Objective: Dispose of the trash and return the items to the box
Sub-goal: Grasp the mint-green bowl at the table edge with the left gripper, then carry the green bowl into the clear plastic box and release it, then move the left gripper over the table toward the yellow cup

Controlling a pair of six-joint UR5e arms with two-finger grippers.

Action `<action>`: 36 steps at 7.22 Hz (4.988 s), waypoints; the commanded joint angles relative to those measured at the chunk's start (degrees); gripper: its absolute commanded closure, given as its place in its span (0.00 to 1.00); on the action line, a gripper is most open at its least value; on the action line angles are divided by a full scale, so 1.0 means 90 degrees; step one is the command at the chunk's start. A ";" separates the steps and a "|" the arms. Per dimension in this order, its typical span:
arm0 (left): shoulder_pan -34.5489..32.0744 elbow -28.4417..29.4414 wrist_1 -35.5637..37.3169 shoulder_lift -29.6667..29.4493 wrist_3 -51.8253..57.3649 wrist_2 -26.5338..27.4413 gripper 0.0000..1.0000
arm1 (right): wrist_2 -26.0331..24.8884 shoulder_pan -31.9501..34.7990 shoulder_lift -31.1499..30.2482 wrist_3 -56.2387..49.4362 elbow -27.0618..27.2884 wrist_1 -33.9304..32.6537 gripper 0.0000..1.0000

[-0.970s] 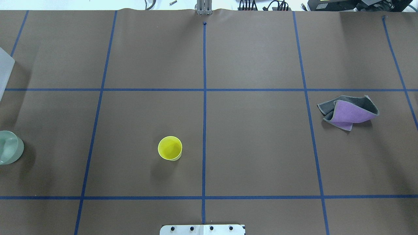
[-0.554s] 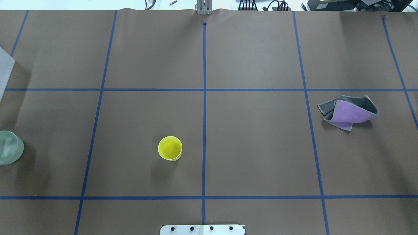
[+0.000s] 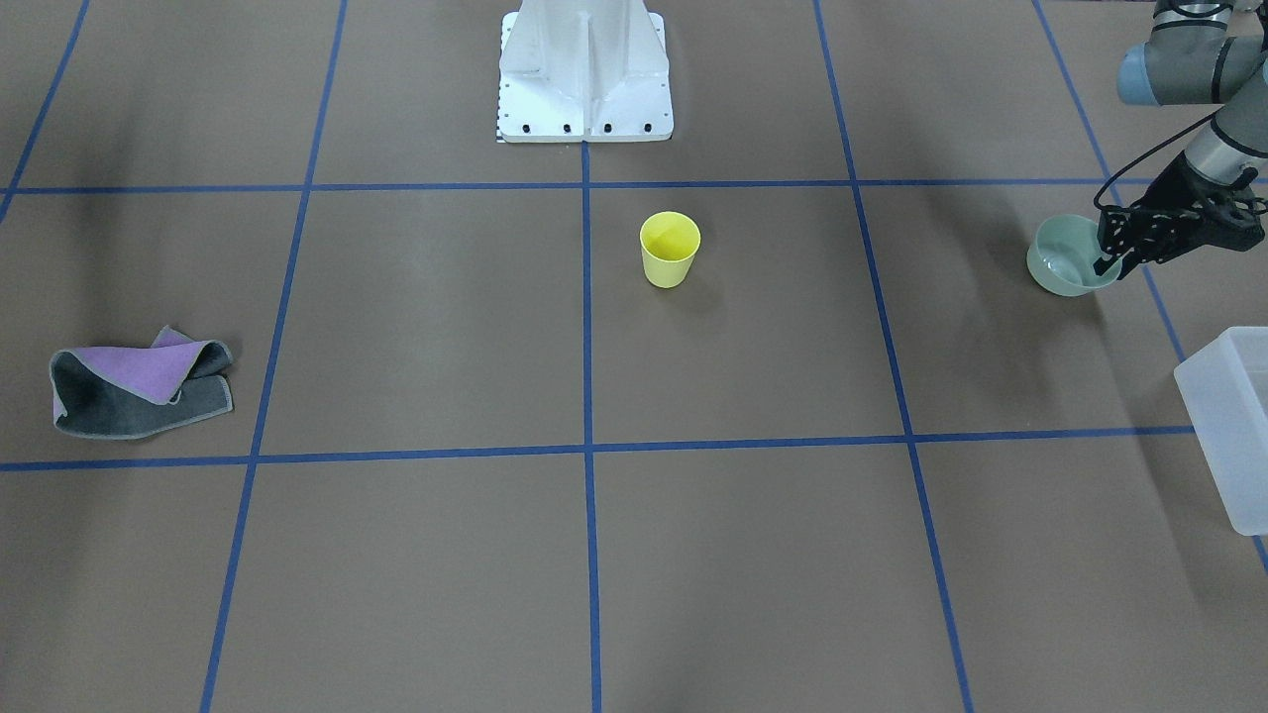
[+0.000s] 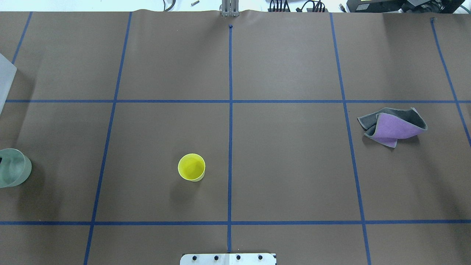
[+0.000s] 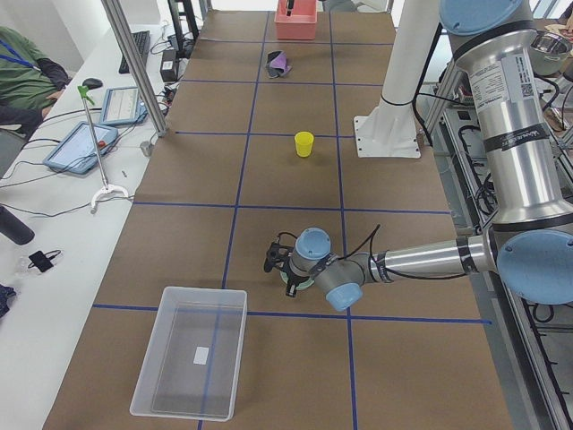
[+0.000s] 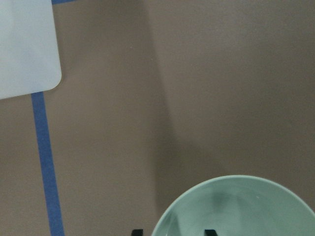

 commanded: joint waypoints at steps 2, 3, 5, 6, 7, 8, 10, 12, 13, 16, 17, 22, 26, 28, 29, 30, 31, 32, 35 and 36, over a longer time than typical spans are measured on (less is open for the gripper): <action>-0.0395 -0.0648 0.0026 0.0044 -0.0061 -0.0754 1.00 | 0.0002 -0.0001 0.0000 0.0000 -0.0001 0.0000 0.00; -0.1094 -0.0768 0.0143 -0.0013 -0.0080 -0.1175 1.00 | 0.0002 -0.0001 0.0000 0.0000 -0.0001 0.0000 0.00; -0.2364 -0.0818 0.1094 -0.0470 -0.0061 -0.1646 1.00 | 0.0002 -0.0010 0.0000 0.0000 -0.0010 0.0000 0.00; -0.2999 -0.0799 0.1865 -0.0821 0.0045 -0.1774 1.00 | 0.0002 -0.0011 -0.0009 0.0000 -0.0010 0.0000 0.00; -0.3315 -0.0625 0.2375 -0.0979 0.0578 -0.1659 1.00 | 0.0002 -0.0011 -0.0009 0.0010 -0.0010 0.0000 0.00; -0.3627 -0.0139 0.2864 -0.1387 0.1463 -0.1493 1.00 | 0.0002 -0.0011 -0.0009 0.0010 -0.0020 -0.0010 0.00; -0.3923 0.1682 0.3064 -0.2624 0.2494 -0.1055 1.00 | 0.0002 -0.0011 -0.0009 0.0010 -0.0059 0.0000 0.00; -0.3914 0.3044 0.2957 -0.3477 0.2517 -0.0206 1.00 | 0.0002 -0.0011 -0.0009 0.0010 -0.0059 0.0000 0.00; -0.3865 0.3436 0.2512 -0.3548 0.2508 0.0126 1.00 | -0.0007 -0.0011 -0.0009 0.0010 -0.0069 0.0000 0.00; -0.3018 0.3703 0.1515 -0.3228 0.1944 0.0227 1.00 | -0.0075 -0.0011 -0.0009 0.0000 -0.0059 0.0000 0.00; -0.2783 0.3694 0.1211 -0.3082 0.1699 0.0227 1.00 | -0.0105 -0.0011 0.0000 0.0000 -0.0059 0.0000 0.00; -0.2926 0.2790 0.1624 -0.2758 0.2712 -0.0490 0.01 | -0.0105 -0.0011 0.0020 0.0010 -0.0069 0.0000 0.00; -0.2920 -0.1385 0.3679 -0.1541 0.1449 -0.1139 0.01 | -0.0095 -0.0020 0.0010 0.0010 -0.0069 0.0000 0.00; -0.2306 -0.2416 0.3136 -0.1196 0.0686 -0.1150 0.01 | -0.0095 -0.0040 0.0010 0.0010 -0.0059 0.0000 0.00; -0.1606 -0.2710 0.2997 -0.1369 -0.0111 -0.1063 0.02 | -0.0095 -0.0050 0.0020 0.0010 -0.0059 0.0000 0.00; -0.1000 -0.2925 0.2995 -0.1603 -0.0883 -0.0675 0.02 | -0.0095 -0.0050 0.0020 0.0010 -0.0069 0.0000 0.00; -0.0008 -0.3227 0.3005 -0.1605 -0.1452 0.0324 0.01 | -0.0095 -0.0050 0.0010 0.0010 -0.0059 0.0000 0.00; 0.0795 -0.3308 0.3044 -0.1625 -0.1970 0.1040 0.01 | -0.0095 -0.0059 0.0010 0.0010 -0.0069 0.0000 0.00; 0.2828 -0.3522 0.4422 -0.2605 -0.3210 0.2801 0.01 | -0.0105 -0.0050 0.0010 0.0010 -0.0069 0.0000 0.00; 0.3376 -0.3552 0.5639 -0.3491 -0.3573 0.3250 0.01 | -0.0115 -0.0050 -0.0009 0.0000 -0.0079 0.0000 0.00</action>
